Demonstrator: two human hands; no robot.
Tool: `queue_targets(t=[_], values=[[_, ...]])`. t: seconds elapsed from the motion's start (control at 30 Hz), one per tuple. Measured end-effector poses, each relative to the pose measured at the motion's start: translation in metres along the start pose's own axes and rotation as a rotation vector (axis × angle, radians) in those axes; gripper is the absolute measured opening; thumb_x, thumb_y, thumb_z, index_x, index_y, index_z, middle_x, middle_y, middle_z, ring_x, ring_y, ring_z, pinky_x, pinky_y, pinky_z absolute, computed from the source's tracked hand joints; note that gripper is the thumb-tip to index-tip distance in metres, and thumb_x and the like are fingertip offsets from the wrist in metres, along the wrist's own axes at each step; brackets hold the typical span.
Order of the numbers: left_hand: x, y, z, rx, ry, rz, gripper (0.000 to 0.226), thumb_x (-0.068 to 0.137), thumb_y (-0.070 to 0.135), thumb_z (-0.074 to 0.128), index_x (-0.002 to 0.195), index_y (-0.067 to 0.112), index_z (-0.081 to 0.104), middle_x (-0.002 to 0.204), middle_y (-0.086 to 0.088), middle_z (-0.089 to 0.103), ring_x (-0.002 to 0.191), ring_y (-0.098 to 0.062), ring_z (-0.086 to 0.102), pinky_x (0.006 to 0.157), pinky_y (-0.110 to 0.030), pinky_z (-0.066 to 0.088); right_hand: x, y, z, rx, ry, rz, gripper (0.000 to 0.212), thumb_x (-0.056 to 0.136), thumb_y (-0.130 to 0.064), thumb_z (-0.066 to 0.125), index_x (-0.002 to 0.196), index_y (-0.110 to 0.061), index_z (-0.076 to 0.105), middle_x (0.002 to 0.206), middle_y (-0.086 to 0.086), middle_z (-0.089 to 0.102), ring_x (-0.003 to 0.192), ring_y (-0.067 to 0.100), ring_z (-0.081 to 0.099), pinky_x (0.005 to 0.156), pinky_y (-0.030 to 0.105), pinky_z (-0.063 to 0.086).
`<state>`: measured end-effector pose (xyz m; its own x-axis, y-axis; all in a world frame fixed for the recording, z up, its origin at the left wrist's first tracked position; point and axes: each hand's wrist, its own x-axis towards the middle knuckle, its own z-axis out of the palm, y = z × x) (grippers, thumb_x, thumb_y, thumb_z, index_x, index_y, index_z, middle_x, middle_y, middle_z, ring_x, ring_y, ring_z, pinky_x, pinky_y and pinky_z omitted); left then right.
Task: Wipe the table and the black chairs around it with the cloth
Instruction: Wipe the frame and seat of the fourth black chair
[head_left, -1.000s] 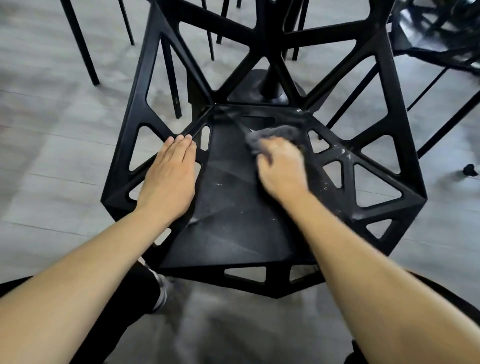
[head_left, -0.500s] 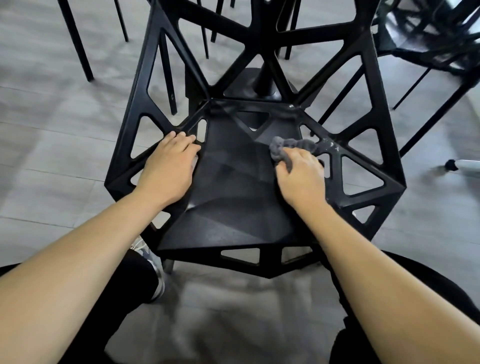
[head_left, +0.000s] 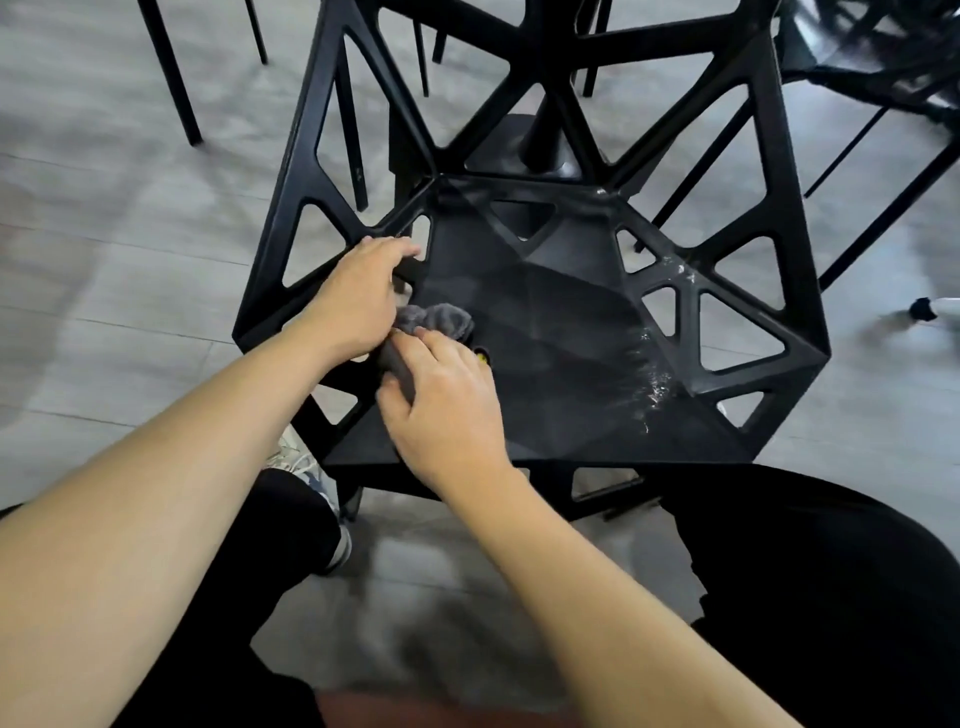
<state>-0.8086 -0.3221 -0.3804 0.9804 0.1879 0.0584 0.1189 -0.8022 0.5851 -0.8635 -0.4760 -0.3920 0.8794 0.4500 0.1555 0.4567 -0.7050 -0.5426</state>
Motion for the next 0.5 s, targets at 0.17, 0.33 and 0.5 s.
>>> queue_targets(t=[0.17,0.33,0.5], values=[[0.000,-0.001,0.003,0.235,-0.114,0.085,0.041,0.102,0.011,0.042,0.142,0.007,0.050,0.148,-0.015,0.049,0.144,-0.031,0.034,0.125,-0.037,0.011,0.003,0.087,-0.059,-0.093,0.066,0.180,0.034,0.084,-0.033,0.051,0.107,-0.018,0.071,0.109,0.005,0.071,0.104,0.030,0.063,0.094,0.042,0.046],[-0.010,0.009,0.014,0.494,-0.230,0.048,0.054,0.105,0.038,0.035,0.156,0.022,0.031,0.167,-0.006,0.015,0.155,-0.028,0.003,0.124,-0.041,-0.007,0.004,0.144,-0.095,-0.171,0.116,0.296,0.041,0.084,-0.034,0.048,0.115,-0.017,0.070,0.120,0.007,0.069,0.113,0.031,0.059,0.100,0.039,0.041],[-0.028,0.026,0.034,0.540,-0.144,-0.024,0.055,0.104,0.031,0.034,0.156,0.014,0.029,0.166,-0.011,0.016,0.154,-0.032,0.007,0.125,-0.045,-0.003,-0.017,0.073,-0.045,-0.068,0.115,0.148,0.039,0.082,-0.030,0.056,0.114,-0.016,0.073,0.117,0.007,0.071,0.109,0.029,0.063,0.100,0.045,0.047]])
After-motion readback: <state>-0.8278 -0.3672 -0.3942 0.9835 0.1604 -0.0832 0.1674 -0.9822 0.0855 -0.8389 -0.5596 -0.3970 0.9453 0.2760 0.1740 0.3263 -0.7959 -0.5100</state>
